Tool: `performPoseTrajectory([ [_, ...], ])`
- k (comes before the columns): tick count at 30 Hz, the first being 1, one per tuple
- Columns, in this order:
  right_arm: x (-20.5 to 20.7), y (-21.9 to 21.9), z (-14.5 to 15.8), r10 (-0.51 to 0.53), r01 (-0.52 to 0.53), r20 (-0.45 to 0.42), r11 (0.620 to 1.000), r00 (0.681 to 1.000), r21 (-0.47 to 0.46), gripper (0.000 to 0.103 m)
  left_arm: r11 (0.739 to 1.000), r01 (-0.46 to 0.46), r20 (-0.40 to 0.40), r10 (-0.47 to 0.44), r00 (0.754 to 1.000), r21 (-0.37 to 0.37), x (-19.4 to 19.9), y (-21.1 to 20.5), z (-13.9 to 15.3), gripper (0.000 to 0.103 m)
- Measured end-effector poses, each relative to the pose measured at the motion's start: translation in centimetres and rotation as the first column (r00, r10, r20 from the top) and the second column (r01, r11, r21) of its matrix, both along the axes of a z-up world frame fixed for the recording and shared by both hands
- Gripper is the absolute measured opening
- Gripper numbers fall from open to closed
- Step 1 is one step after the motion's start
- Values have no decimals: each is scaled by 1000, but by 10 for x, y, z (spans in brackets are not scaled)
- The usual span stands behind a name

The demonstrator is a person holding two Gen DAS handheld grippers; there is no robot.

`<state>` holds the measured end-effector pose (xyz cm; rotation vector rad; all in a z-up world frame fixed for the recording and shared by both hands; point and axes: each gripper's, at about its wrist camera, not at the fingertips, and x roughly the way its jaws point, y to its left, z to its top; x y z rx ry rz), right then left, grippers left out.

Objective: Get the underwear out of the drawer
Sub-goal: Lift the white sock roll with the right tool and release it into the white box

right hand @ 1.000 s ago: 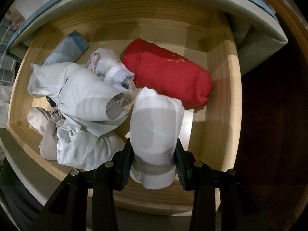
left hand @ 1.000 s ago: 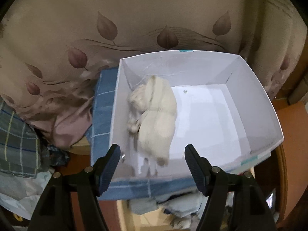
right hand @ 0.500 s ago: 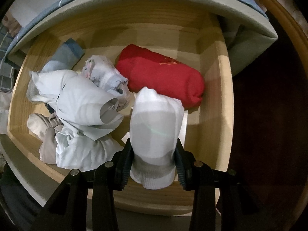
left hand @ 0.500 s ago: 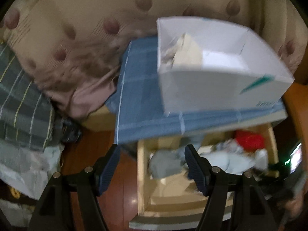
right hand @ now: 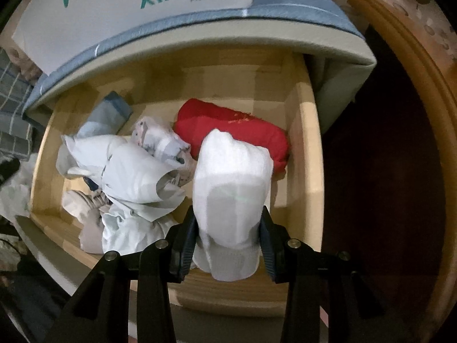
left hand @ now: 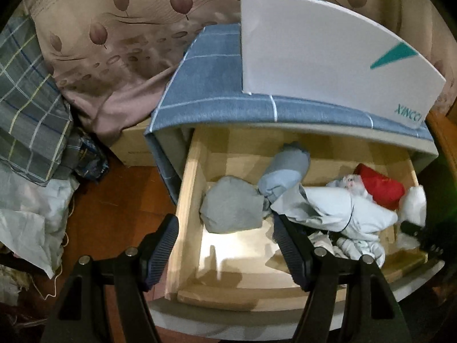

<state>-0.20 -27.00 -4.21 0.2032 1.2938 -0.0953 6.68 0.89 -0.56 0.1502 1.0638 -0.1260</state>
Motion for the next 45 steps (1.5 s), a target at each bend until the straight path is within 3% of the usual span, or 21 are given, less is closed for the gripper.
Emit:
performPoseTrajectory([
  [4, 2, 2, 16, 19, -19, 22, 1000, 1000, -12, 37, 1000, 7, -35, -7, 999, -6, -3, -3, -12, 71],
  [8, 1, 4, 41, 40, -40, 61, 999, 997, -12, 37, 999, -16, -124, 21, 992, 45, -2, -4, -29, 71],
  [15, 5, 10, 98, 64, -62, 149, 998, 987, -18, 37, 998, -38, -52, 41, 998, 50, -12, 0, -31, 71],
  [19, 15, 14, 136, 76, -72, 217, 997, 973, -29, 37, 998, -38, -65, 41, 997, 41, -12, 1, -33, 71],
  [24, 46, 18, 190, 106, -91, 299, 994, 948, -66, 37, 998, -52, -53, 53, 997, 26, -12, 5, -32, 71],
  [28, 79, 22, 213, 107, -88, 329, 994, 938, -73, 38, 998, -69, -59, 69, 996, 3, -12, 9, -32, 71],
  [36, 141, 19, 214, 98, -75, 294, 993, 951, -88, 39, 996, -93, -81, 92, 992, -10, -8, 15, -37, 71],
  [45, 193, 20, 162, 101, -85, 164, 991, 981, -104, 39, 992, -116, -95, 110, 989, -54, -4, 22, -41, 71],
])
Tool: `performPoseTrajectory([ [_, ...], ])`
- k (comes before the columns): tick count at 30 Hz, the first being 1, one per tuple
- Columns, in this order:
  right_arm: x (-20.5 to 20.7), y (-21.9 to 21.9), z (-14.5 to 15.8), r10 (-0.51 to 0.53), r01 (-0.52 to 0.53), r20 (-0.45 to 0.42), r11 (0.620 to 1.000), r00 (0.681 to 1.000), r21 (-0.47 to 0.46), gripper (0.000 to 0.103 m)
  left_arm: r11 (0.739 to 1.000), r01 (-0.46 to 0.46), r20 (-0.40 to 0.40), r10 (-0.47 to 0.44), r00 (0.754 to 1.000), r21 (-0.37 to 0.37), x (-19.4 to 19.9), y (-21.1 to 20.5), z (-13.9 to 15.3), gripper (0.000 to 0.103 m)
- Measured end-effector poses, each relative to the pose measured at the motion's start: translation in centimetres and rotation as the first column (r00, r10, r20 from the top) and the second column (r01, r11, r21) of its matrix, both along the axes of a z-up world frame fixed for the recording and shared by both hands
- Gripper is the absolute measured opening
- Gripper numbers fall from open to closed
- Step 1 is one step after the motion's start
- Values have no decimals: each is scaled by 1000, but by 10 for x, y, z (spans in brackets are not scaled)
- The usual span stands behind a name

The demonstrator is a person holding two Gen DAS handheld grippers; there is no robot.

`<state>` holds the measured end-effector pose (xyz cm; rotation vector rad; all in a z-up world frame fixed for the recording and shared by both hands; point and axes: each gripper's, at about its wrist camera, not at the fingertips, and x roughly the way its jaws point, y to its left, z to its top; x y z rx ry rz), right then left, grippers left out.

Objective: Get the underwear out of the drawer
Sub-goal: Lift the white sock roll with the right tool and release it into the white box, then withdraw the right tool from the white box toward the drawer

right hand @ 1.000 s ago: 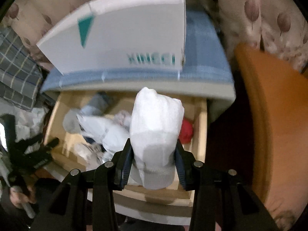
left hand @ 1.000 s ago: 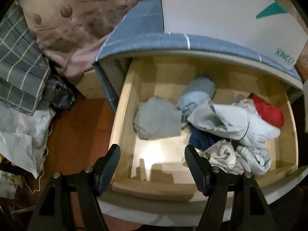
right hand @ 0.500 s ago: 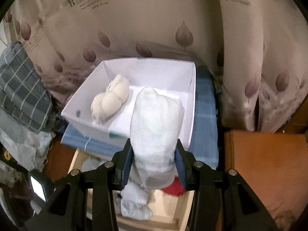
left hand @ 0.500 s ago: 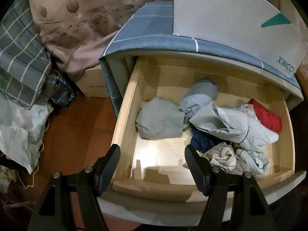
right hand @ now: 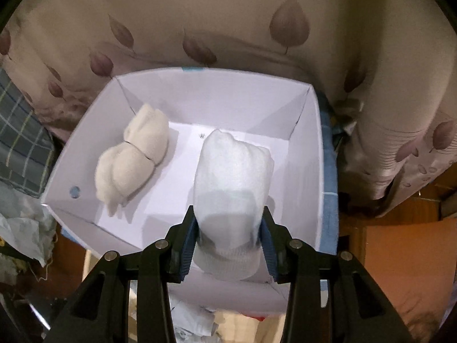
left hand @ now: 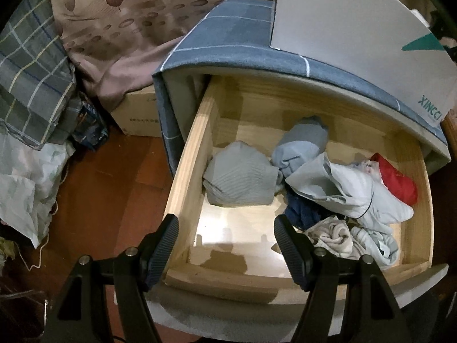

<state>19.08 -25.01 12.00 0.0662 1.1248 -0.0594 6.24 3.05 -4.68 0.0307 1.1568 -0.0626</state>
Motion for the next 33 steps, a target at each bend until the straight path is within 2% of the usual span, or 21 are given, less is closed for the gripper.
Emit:
performPoseTrajectory([
  [3, 11, 1, -18, 4, -4, -40, 1000, 999, -6, 40, 1000, -14, -9, 14, 1000, -28, 2, 4, -2, 71],
  [6, 18, 8, -23, 29, -33, -51, 997, 998, -74, 42, 999, -27, -18, 26, 1000, -46, 3, 7, -4, 71],
  [10, 20, 11, -24, 40, -43, -55, 998, 998, -47, 41, 998, -30, -28, 28, 999, -54, 5, 7, -5, 71],
  [12, 19, 10, -22, 33, -35, -49, 999, 998, -39, 50, 998, -29, -29, 27, 999, -51, 5, 7, -5, 71],
  [16, 8, 9, -13, 38, -39, -26, 999, 999, -15, 50, 999, -29, -30, 27, 999, -44, 5, 6, -6, 71],
  [26, -82, 11, 26, 125, -126, 51, 992, 991, 20, 50, 1000, 1, -41, -1, 999, 2, 3, 0, -6, 71],
  [30, -115, 8, 17, 148, -148, 38, 989, 988, 14, 50, 1000, 17, -36, -16, 999, 21, 0, -2, -5, 71],
  [33, -136, 8, -7, 176, -176, -14, 984, 984, 15, 50, 999, 18, -23, -18, 1000, 28, -3, 0, -2, 71],
])
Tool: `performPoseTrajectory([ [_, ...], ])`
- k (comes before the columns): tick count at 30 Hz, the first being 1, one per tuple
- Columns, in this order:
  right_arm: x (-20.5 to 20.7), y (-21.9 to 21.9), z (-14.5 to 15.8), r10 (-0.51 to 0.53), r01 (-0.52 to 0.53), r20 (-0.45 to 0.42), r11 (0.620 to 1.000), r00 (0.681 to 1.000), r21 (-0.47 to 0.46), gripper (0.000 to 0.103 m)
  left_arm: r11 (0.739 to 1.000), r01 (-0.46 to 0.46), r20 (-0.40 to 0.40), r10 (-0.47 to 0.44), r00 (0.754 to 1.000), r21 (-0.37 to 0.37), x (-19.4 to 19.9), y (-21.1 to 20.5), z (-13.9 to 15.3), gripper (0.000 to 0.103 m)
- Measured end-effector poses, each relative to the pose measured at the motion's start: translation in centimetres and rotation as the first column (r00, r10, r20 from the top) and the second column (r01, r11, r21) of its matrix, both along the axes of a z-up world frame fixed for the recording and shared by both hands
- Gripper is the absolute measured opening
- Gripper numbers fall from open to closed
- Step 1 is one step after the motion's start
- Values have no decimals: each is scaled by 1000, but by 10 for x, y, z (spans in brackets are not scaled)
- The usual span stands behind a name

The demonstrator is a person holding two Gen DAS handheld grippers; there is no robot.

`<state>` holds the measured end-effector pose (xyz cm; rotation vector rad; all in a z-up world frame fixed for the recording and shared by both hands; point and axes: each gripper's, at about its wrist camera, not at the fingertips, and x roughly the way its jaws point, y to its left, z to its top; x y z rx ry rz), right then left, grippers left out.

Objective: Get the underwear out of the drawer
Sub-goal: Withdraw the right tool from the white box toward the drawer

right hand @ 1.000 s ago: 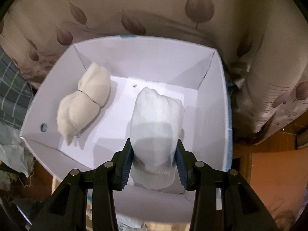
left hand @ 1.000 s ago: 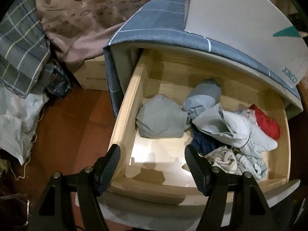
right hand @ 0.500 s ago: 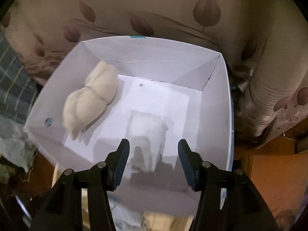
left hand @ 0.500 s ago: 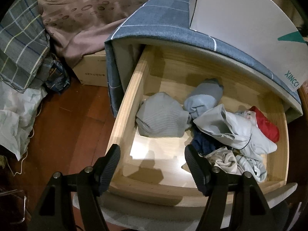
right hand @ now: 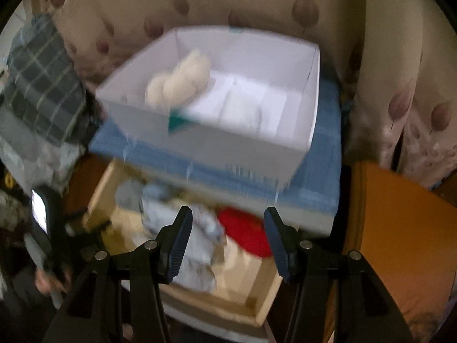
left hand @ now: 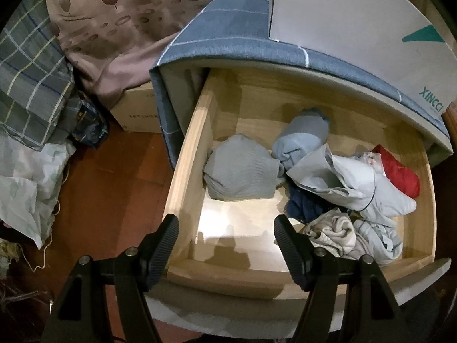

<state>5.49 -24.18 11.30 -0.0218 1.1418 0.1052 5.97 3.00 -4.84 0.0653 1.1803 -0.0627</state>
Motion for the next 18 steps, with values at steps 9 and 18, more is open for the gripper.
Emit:
performPoseTrajectory([
  [9, -12, -16, -97, 2, -4, -168, 1000, 986, -14, 50, 996, 44, -51, -40, 998, 74, 1, -5, -3, 71],
  [18, 12, -25, -150, -4, -5, -201, 999, 980, -43, 50, 998, 62, -75, -59, 995, 28, 3, -4, -10, 71],
])
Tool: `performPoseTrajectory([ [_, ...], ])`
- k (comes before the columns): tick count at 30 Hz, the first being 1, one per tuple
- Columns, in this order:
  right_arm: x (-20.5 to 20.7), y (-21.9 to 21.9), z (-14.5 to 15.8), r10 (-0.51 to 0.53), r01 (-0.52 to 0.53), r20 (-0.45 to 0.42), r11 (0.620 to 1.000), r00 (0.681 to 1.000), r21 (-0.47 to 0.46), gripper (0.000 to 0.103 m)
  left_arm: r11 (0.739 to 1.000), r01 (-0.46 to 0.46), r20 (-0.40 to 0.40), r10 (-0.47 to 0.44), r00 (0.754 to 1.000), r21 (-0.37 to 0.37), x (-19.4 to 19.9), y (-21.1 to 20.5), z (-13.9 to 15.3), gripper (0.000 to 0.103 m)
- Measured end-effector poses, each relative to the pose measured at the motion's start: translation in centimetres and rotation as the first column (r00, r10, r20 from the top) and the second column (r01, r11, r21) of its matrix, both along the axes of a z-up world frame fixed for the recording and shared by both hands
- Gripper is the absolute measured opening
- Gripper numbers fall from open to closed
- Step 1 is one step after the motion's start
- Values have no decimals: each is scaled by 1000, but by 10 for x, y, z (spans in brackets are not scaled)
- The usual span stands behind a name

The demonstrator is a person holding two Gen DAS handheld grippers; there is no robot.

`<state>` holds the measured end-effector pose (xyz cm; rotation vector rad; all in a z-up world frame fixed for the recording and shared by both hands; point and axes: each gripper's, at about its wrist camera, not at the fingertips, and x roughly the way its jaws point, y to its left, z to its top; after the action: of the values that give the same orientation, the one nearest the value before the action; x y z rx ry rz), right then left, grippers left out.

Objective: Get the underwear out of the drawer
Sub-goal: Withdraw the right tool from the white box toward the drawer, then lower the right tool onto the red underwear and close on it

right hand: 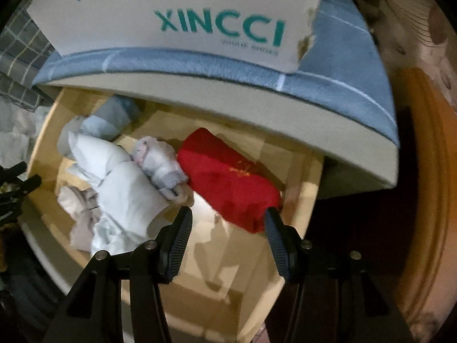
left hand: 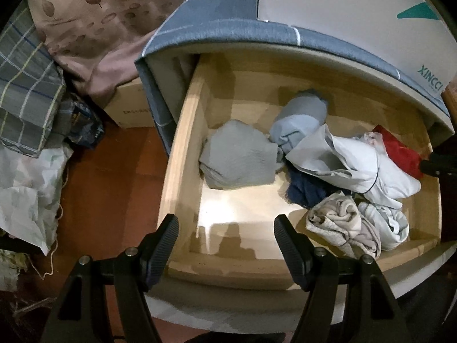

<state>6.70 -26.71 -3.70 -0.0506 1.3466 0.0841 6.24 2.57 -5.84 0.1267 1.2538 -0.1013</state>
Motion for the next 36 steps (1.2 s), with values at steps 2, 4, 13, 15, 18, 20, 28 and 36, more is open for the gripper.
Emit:
performPoseTrajectory([
  [2, 5, 4, -10, 22, -22, -6, 1000, 1000, -15, 50, 1000, -1, 2, 1, 1000, -8, 0, 0, -1, 71],
  [4, 9, 7, -18, 40, -40, -10, 999, 999, -34, 50, 1000, 2, 0, -2, 1000, -20, 0, 0, -1, 71],
  [13, 23, 24, -49, 139, -142, -31, 980, 990, -139, 56, 998, -22, -36, 20, 999, -57, 4, 4, -7, 71],
  [15, 25, 24, -53, 152, -156, -38, 975, 988, -158, 57, 998, -28, -47, 25, 999, -64, 5, 5, -8, 71],
  [18, 29, 25, -62, 162, -169, -54, 971, 985, -170, 57, 997, -34, -53, 31, 998, -70, 5, 6, -9, 71],
  [20, 32, 25, -66, 161, -169, -58, 971, 985, -171, 58, 997, -36, -53, 32, 998, -73, 6, 7, -9, 71],
  [28, 33, 24, -75, 152, -165, -91, 973, 984, -159, 60, 995, -47, -63, 42, 997, -87, 7, 9, -10, 71],
  [36, 20, 16, -79, 84, -106, -157, 985, 984, -137, 53, 994, -53, -60, 47, 997, -100, 7, 12, -10, 71],
])
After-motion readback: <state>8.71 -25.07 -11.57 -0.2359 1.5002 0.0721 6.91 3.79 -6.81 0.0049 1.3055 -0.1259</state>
